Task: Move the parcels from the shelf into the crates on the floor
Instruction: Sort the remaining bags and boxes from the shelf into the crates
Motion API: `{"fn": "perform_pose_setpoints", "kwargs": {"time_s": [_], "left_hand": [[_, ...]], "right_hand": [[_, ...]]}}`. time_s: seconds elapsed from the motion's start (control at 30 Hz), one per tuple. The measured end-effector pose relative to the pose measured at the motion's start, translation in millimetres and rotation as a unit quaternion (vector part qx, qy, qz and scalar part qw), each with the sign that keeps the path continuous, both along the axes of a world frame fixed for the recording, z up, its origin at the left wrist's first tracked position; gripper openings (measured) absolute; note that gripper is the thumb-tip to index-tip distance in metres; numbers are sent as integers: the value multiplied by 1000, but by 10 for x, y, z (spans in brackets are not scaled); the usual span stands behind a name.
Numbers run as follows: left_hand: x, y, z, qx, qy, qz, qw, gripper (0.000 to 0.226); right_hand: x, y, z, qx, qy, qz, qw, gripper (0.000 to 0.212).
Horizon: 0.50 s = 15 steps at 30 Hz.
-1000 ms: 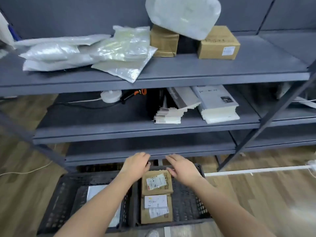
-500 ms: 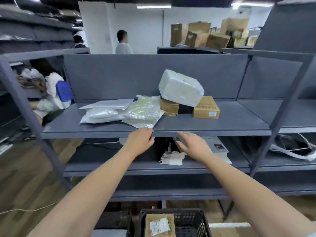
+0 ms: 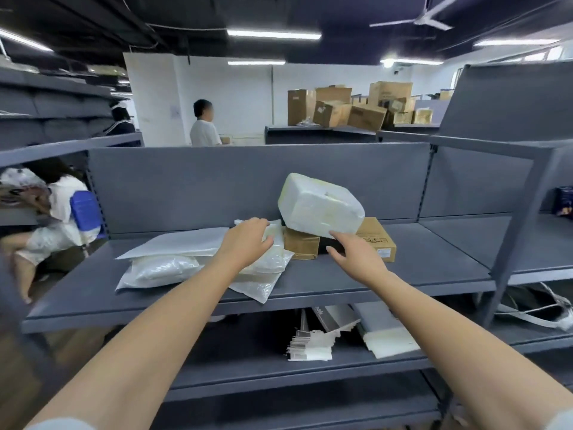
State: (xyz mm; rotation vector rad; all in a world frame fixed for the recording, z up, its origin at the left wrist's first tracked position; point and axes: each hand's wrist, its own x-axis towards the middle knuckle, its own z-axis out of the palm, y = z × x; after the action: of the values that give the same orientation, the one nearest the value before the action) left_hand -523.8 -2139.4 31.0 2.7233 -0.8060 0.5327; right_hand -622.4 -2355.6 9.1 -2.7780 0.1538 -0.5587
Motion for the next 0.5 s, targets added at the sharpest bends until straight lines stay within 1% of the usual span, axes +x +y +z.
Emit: {"fn": "perform_pose_setpoints", "kwargs": {"time_s": [0.13, 0.23, 0.37, 0.5], "left_hand": [[288, -181, 92, -10, -6, -15, 1000, 34], [459, -314, 84, -32, 7, -20, 999, 35], [652, -552, -1, -79, 51, -16, 995, 34], [788, -818, -103, -119, 88, -29, 989, 41]], "right_hand": [[243, -129, 33, 71, -15, -42, 997, 49], [350, -258, 51, 115, -12, -70, 991, 48], [445, -494, 81, 123, -9, -101, 987, 47], [584, -778, 120, 133, -2, -109, 985, 45]]}}
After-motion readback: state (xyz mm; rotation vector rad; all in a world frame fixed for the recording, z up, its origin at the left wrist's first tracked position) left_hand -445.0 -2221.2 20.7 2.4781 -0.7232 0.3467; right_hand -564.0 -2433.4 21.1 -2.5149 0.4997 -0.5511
